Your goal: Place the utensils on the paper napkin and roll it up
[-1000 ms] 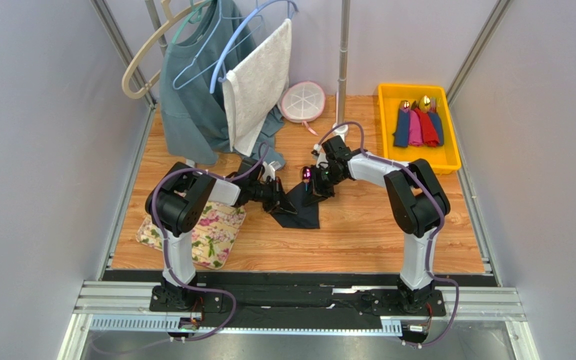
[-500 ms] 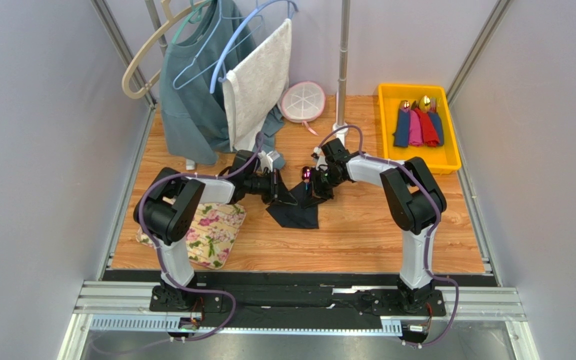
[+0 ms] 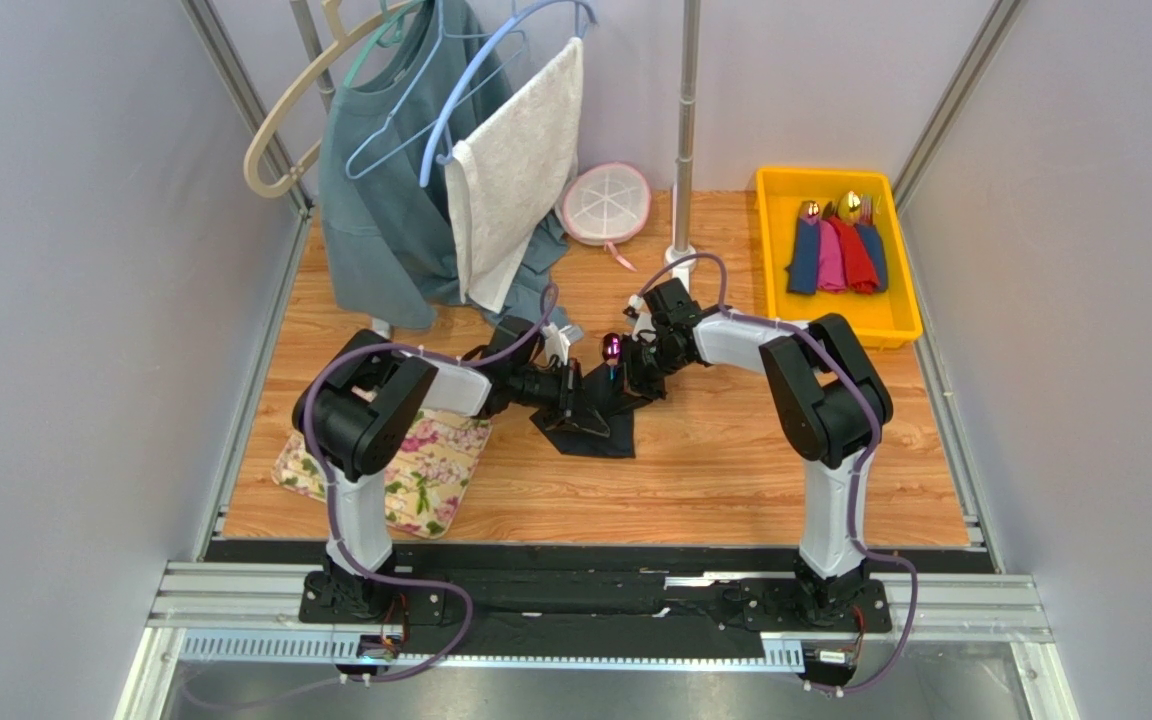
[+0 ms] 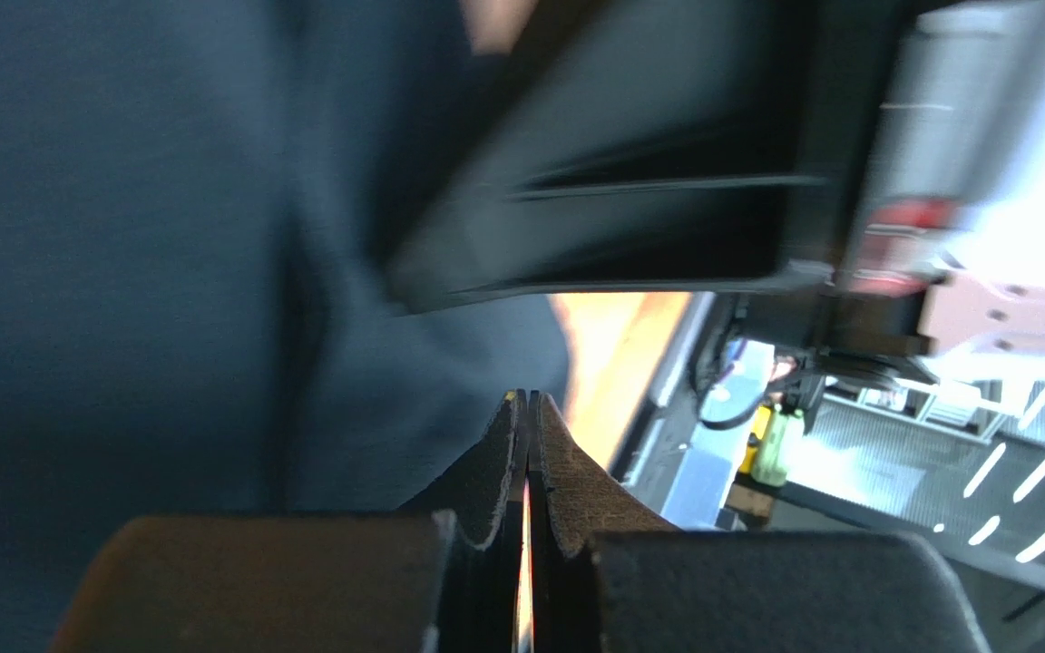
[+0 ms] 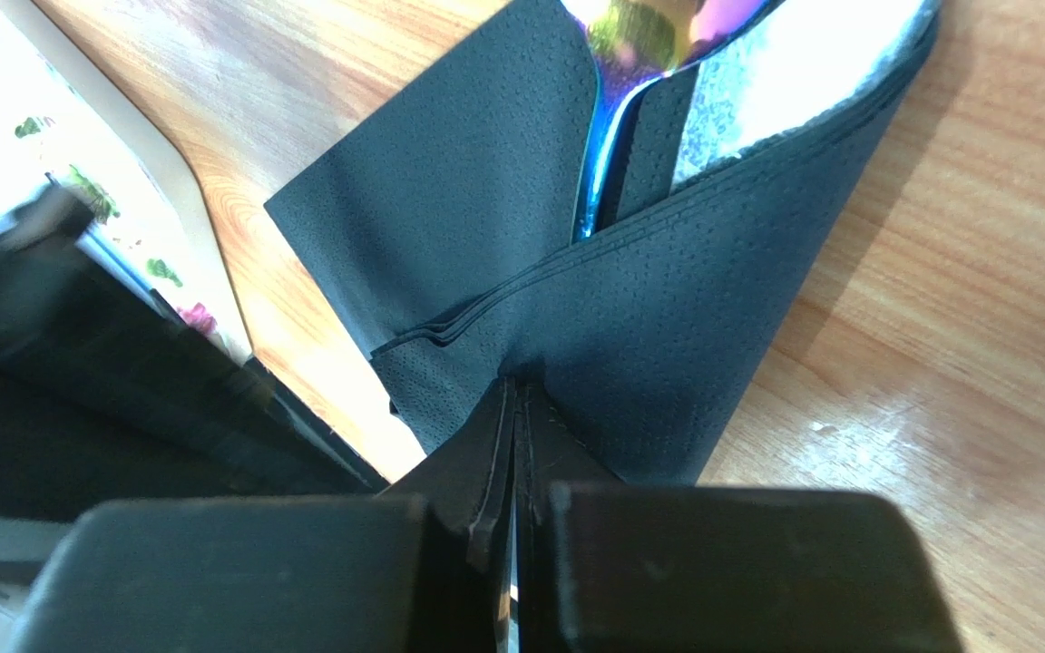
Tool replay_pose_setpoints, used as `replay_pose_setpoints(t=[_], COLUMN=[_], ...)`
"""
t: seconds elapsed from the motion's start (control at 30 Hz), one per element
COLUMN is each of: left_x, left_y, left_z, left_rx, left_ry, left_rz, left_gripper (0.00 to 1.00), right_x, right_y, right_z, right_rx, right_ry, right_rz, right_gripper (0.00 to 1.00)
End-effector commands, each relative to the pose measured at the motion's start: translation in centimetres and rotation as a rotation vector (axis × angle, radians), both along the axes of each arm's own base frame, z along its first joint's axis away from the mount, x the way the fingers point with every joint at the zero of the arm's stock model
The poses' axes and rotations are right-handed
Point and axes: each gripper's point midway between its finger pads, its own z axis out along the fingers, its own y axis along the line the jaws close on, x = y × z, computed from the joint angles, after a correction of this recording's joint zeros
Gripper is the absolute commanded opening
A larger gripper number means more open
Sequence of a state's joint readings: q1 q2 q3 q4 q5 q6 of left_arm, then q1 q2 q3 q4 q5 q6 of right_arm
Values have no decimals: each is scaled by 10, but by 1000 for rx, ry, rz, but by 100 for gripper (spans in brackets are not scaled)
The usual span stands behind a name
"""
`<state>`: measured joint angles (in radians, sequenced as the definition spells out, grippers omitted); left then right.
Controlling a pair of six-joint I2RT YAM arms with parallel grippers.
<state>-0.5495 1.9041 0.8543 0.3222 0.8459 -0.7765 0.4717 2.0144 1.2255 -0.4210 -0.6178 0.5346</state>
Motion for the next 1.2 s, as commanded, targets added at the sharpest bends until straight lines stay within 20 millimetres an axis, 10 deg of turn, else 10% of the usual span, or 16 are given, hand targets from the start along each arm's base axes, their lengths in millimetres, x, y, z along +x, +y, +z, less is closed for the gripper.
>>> replay_pose_setpoints(t=[0.0, 0.27, 0.4, 0.57, 0.73, 1.17], left_x=[3, 3, 6, 4, 5, 7], left_y=[2, 12, 17, 19, 20, 23], left_z=[-20, -55, -61, -60, -60, -57], left_rx=[56, 156, 184, 186, 188, 189], left_ry=[-9, 77, 80, 58, 57, 44], left_rz=[-31, -7, 11, 3, 5, 2], left_gripper=[0, 0, 0, 0, 0, 0], right_x=[3, 22, 35, 45, 31, 5], right_y=[-10, -3, 4, 5, 4, 5], right_z=[-27, 10, 51, 88, 75, 19], right_rx=[-74, 8, 78, 105, 68, -41], right_ry=[2, -70, -149, -248, -177, -98], right_rz=[-18, -14, -20, -12, 9, 74], right_gripper=[0, 0, 35, 35, 15, 10])
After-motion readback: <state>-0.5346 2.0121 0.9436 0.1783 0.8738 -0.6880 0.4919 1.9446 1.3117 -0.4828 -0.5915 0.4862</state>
